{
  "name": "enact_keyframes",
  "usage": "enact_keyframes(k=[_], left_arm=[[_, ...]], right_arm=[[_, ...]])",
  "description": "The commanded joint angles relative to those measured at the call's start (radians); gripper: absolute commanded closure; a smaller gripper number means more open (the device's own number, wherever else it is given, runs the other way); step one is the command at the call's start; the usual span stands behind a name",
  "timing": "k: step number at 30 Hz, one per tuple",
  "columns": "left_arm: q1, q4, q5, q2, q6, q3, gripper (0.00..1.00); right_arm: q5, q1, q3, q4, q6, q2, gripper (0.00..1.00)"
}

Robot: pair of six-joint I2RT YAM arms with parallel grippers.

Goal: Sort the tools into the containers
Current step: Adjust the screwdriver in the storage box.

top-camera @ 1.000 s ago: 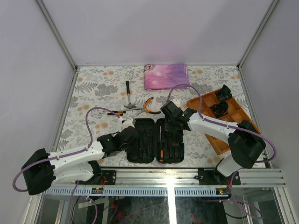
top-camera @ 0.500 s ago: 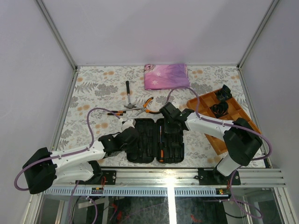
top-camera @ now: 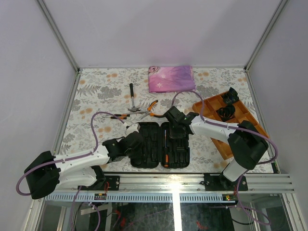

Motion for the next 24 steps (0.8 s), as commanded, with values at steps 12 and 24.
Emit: enact_keyframes(k=[12, 24], left_arm=[[0.002, 0.058, 0.01, 0.036, 0.014, -0.018, 0.48], [0.001, 0.106, 0.035, 0.072, 0.011, -0.057, 0.5]], right_arm=[[0.002, -0.007, 0.046, -0.09, -0.052, 0.155, 0.98], [-0.086, -0.004, 0.058, -0.184, -0.132, 0.412, 1.0]])
